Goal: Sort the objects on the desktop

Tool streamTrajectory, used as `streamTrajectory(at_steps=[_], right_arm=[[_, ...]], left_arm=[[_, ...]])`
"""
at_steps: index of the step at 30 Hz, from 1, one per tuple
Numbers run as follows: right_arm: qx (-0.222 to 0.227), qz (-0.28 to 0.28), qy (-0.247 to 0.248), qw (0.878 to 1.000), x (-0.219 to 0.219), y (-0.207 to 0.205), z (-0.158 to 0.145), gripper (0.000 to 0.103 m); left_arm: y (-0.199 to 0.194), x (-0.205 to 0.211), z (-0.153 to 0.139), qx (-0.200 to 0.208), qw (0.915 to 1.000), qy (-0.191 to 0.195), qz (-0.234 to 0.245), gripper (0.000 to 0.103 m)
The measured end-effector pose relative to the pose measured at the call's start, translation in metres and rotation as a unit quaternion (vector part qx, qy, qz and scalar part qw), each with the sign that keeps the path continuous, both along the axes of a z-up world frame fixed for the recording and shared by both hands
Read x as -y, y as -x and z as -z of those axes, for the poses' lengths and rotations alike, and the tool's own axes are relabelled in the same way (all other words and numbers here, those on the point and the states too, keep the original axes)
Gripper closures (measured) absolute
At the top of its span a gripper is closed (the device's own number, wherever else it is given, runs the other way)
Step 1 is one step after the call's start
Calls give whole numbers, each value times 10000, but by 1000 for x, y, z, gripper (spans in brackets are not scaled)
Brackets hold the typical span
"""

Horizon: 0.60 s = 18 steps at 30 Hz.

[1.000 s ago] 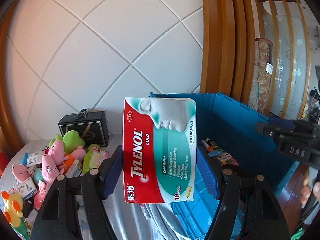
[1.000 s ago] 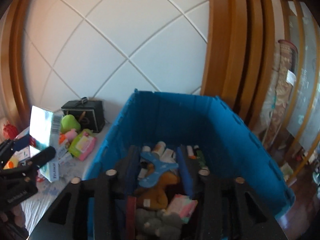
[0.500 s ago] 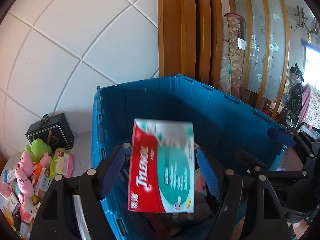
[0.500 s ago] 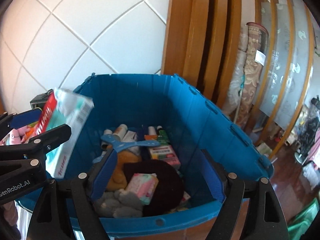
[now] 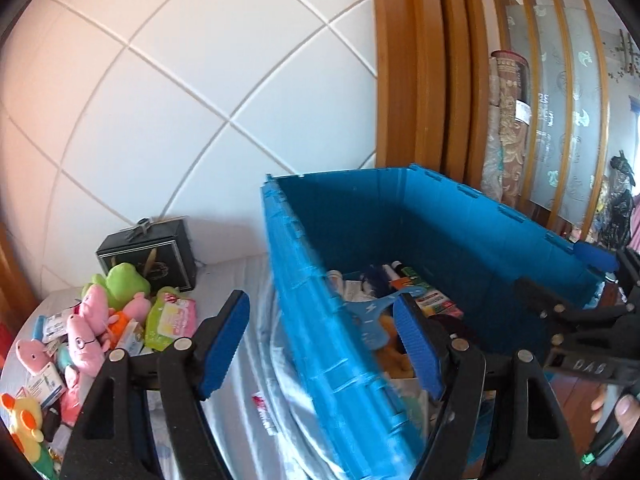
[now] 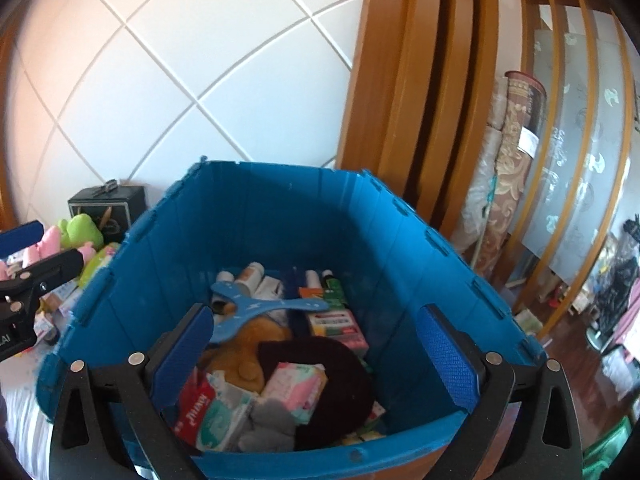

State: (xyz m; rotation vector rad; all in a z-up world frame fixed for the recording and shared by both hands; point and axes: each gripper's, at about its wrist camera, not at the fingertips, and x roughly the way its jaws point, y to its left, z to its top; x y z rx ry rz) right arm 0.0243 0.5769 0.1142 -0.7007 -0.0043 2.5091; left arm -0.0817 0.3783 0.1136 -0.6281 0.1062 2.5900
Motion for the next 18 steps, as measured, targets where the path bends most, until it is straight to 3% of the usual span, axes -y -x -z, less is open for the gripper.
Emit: streamTrajectory(at_steps=[4,9,14,18], right_arm=[[-368,-586,4,9976,43,13,-13,0],[-606,-1437,53,9878,110,45,-20,0],[-399,-2217,133,9742,181,85,-4,0],[64,-2528,433,9665,222,120,33,0]], left_arm=[[11,76,25,154,9976,25,-668,29],[25,183,70,542,9880,52,-1445,29],[34,278,130,1112,9731,269,-1999,29],[46,338,191,1724,9612,398,-2117,32]])
